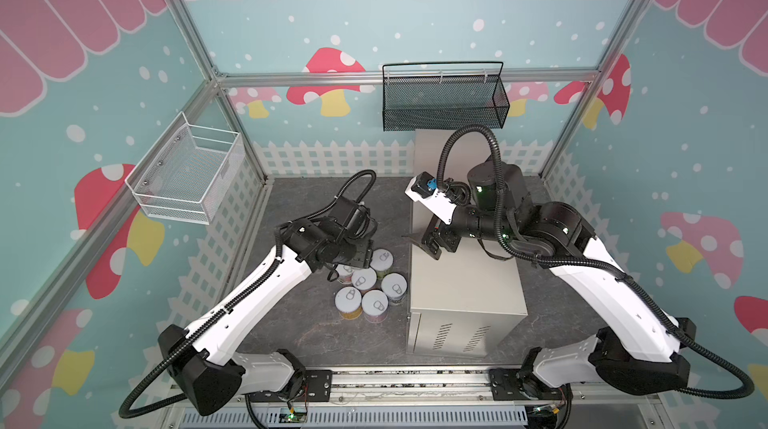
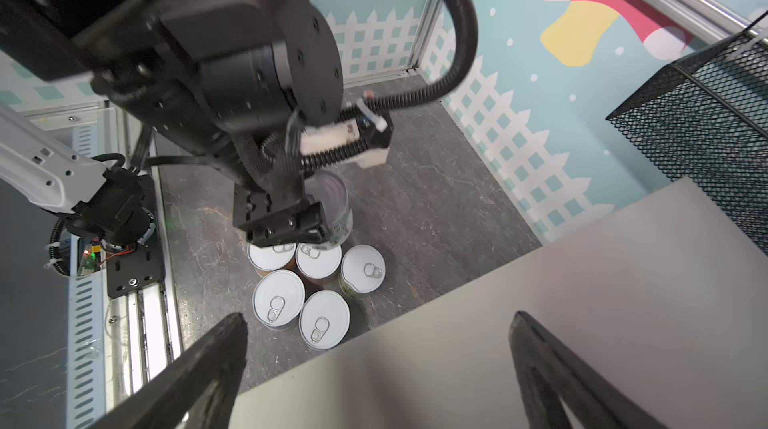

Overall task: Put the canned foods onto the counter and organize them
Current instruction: 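Lift the blue-labelled can with the left gripper toward the open right gripper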

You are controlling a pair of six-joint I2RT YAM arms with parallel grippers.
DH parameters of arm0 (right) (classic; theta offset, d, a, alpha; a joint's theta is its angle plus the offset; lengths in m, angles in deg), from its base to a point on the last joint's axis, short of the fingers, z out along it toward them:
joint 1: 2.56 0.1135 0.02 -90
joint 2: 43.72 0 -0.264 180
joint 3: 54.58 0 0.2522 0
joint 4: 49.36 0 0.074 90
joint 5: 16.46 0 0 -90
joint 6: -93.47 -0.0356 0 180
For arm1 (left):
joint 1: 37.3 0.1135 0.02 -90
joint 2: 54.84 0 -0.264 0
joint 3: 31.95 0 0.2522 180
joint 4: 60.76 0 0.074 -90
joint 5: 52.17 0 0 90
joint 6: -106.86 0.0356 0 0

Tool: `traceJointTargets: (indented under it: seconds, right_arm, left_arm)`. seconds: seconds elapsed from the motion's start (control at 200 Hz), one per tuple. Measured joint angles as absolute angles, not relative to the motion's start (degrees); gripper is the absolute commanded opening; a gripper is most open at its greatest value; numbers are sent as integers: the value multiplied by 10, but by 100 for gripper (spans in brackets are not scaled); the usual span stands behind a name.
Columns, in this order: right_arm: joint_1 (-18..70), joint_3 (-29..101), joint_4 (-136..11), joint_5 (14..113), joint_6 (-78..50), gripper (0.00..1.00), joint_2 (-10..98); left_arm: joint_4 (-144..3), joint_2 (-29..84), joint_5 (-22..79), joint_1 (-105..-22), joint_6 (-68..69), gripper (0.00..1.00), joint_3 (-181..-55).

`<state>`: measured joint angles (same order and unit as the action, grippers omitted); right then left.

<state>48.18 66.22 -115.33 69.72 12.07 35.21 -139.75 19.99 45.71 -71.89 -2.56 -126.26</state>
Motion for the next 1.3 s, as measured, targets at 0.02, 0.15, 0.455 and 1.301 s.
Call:
traceJointTargets:
  seconds: [0.02,0.15,0.455,1.301]
  right_arm:
    - [482,657,-1150,699,122,100,348]
    - [482,616,-1123,707,135,100,324]
    - [482,607,-1091,678,185,100,322]
    - [556,618,-975,629,249,98,411]
  left_arm:
    - [-1402,199,456,-715,-22,40,-1271]
    - [-1430,194,443,-697,-2,40,-1326]
    - [-1484,194,387,-688,42,40,-1514]
    - [-1523,199,176,-681,82,38,-1639]
